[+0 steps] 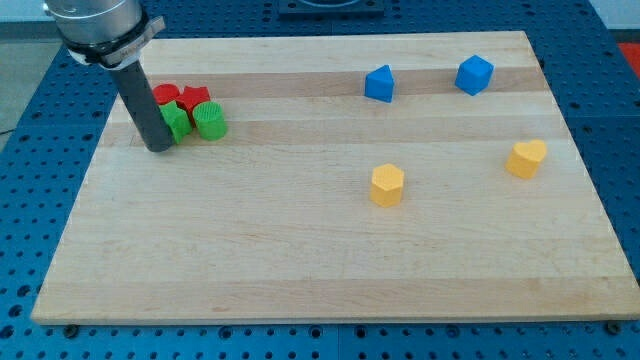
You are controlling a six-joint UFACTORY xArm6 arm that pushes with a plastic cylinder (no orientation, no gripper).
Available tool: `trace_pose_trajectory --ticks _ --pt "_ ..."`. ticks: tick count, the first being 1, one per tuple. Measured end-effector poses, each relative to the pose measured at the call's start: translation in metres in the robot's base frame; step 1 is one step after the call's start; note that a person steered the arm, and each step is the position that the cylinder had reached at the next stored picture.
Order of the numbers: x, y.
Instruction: Move the green circle left a bit
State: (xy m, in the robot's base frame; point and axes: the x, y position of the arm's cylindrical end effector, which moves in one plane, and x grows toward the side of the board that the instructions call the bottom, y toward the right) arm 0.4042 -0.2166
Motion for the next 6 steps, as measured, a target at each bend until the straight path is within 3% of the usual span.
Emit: trace_pose_trajectory --ticks 2,3,4,5,6 --pt "0.014 0.002" --pt "0.028 0.053" --pt "0.016 0.118" --pt "-0.024 0.146" --pt "-0.044 0.133"
